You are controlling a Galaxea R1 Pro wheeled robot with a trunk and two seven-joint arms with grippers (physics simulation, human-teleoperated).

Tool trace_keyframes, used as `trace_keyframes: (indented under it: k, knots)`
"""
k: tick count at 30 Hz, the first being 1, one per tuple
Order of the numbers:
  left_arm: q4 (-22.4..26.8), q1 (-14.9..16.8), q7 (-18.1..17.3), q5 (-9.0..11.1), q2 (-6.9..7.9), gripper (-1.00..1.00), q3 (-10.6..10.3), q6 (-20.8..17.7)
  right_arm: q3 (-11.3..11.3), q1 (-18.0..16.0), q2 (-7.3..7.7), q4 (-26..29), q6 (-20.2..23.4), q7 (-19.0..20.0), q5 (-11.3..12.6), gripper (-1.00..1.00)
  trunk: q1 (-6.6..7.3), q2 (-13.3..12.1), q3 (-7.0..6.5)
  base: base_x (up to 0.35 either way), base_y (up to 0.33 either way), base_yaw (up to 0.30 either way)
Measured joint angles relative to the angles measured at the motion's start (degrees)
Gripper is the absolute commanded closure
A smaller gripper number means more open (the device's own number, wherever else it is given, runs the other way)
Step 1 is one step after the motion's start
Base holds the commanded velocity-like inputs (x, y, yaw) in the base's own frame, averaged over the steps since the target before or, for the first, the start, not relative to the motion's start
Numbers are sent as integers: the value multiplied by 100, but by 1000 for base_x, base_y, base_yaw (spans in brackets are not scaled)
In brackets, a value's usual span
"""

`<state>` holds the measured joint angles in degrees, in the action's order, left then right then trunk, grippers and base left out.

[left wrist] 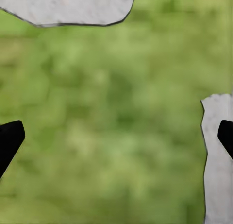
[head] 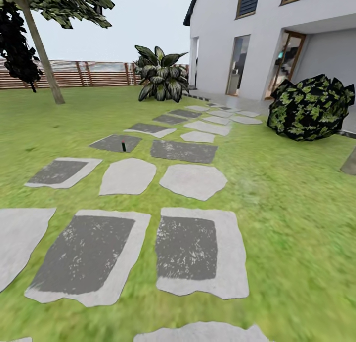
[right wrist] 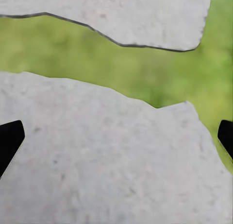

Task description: In the garden, pick up the pesticide atomizer on the floor and spray pesticide onto both trees until each tree trunk is fully covered.

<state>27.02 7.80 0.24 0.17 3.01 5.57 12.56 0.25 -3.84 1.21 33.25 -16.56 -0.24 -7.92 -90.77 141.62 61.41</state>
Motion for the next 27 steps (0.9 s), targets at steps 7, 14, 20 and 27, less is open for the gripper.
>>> trace_keyframes:
  k: [7,14,20,27]
  knots:
    - [0,0,0,0,-1,-100,0,-1,0,0,0,0,0,0,0,-100,0,0,64,340,0,0]
    - [0,0,0,-1,-1,-100,0,0,0,0,0,0,0,0,0,-100,0,0,102,340,0,0]
    - [0,0,0,-1,-1,-100,0,0,0,0,0,1,0,0,0,-100,0,0,104,340,0,0]
    - [0,0,0,-1,-1,-100,0,0,0,0,0,2,0,0,0,-100,0,0,105,340,0,0]
